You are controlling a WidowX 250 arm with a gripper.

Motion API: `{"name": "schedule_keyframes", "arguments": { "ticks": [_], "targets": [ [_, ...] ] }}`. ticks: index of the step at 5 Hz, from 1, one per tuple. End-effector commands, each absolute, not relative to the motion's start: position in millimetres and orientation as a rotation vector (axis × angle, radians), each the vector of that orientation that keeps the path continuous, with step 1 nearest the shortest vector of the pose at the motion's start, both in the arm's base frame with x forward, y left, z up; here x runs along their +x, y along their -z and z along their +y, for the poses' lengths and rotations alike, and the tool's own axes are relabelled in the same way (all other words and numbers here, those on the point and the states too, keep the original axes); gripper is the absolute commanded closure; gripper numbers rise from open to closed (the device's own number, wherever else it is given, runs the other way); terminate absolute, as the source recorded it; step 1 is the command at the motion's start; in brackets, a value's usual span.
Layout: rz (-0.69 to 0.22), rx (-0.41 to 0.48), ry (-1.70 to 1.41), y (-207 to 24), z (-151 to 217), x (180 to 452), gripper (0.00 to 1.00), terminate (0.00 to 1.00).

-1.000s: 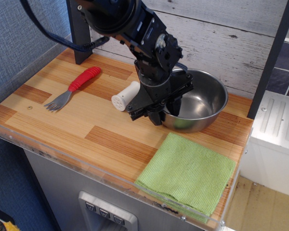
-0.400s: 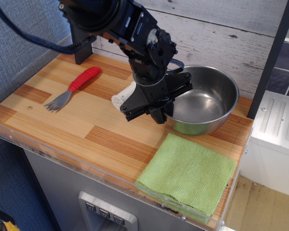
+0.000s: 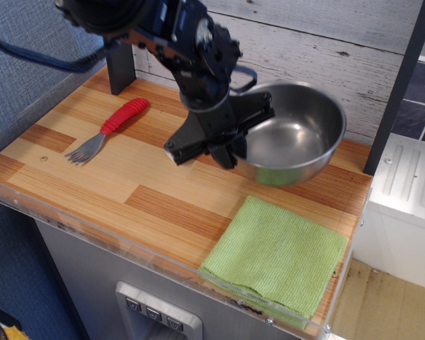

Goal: Put pot onto towel

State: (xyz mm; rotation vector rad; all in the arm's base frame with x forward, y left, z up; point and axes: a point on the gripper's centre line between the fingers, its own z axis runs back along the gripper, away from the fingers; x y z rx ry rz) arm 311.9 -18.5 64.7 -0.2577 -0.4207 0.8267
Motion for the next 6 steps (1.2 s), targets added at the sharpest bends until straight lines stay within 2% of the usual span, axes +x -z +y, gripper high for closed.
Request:
{"name": "schedule_keyframes", "arguments": {
  "ticks": [1, 3, 4, 6],
  "targets": [
    [-0.484, -0.305, -0.723, -94.0, -10.8, 299.3, 1.0, 0.0],
    [-0.471, -0.286, -0.599, -90.0, -24.6, 272.5, 1.0, 0.0],
    [-0.46, -0.265, -0.511, -80.5, -33.7, 261.9, 1.0, 0.0],
    [-0.409, -0.156, -0.378, -56.2, -40.2, 239.9, 1.0, 0.0]
  ]
}}
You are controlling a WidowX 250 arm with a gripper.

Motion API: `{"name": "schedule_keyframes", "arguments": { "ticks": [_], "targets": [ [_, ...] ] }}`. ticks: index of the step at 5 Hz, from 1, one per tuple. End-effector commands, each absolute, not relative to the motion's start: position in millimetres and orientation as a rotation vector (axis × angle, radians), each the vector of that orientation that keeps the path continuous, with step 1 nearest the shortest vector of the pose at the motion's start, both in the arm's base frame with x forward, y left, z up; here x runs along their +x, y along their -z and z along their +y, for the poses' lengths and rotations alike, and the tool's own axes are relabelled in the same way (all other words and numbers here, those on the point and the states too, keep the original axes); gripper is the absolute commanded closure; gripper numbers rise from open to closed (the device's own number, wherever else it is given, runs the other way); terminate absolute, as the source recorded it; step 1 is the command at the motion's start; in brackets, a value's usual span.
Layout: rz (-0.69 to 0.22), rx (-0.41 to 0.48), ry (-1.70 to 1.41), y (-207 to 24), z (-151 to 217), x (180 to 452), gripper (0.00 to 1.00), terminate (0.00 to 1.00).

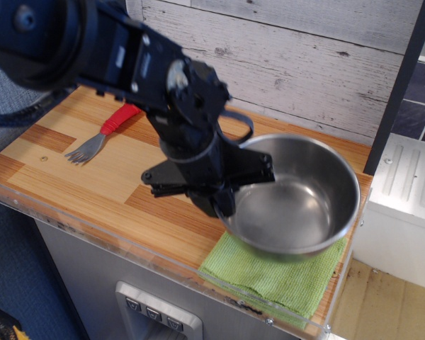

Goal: Put pot onto towel

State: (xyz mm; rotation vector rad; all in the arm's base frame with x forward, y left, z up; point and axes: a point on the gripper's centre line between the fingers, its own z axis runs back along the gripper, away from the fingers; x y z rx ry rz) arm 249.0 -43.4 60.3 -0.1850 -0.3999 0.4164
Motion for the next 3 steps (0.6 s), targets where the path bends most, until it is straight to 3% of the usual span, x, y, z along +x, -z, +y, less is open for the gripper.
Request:
{"name": "schedule_keyframes", "arguments": {
  "ticks": [1, 2, 3],
  "targets": [
    [-0.385, -0.129, -0.35, -48.8, -40.1, 230.1, 1.0, 0.0],
    [-0.333, -0.089, -0.356, -47.5, -37.9, 227.6, 0.0, 0.0],
    [-0.355, -0.059, -0.39, -51.4, -33.7, 227.0, 0.0, 0.0]
  ]
}}
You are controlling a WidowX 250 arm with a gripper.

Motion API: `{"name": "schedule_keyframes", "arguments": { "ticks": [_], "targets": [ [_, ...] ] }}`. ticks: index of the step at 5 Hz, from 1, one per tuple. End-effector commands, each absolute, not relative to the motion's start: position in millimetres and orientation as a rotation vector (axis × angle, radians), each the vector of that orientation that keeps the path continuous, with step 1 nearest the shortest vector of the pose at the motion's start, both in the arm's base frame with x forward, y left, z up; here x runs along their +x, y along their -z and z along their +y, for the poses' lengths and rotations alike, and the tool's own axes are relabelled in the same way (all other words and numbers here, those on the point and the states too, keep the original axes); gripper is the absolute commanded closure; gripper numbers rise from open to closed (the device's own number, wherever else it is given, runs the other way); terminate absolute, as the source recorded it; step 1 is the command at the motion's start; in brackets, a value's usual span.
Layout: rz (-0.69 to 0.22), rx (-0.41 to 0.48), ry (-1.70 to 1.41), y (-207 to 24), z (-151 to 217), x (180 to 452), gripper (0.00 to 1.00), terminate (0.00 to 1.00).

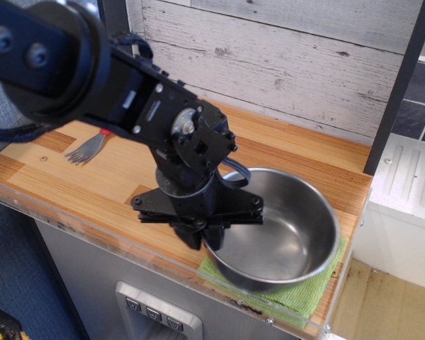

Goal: Put pot onto towel

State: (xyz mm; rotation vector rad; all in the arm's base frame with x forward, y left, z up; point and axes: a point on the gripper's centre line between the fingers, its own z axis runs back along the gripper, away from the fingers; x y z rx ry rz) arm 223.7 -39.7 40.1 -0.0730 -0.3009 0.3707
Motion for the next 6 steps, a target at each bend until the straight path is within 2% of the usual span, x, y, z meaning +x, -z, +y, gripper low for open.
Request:
{"name": "schedule_keyframes", "arguments": {
  "ticks": [1, 3, 4, 5, 6],
  "targets": [
    [-0.359, -0.068, -0.393, -54.8, -29.0, 222.6, 0.0, 0.0],
    [-0.378, -0.085, -0.391, -65.6, -19.5, 221.4, 0.0, 0.0],
    [-0.372, 0.031, -0.352, -81.8, -2.8, 223.0, 0.0, 0.0],
    [-0.369, -0.004, -0.346, -88.5, 20.7, 219.0, 0.0, 0.0],
    [-0.433, -0.108, -0.292, -103.7, 31.2, 217.9, 0.0, 0.0]
  ]
}}
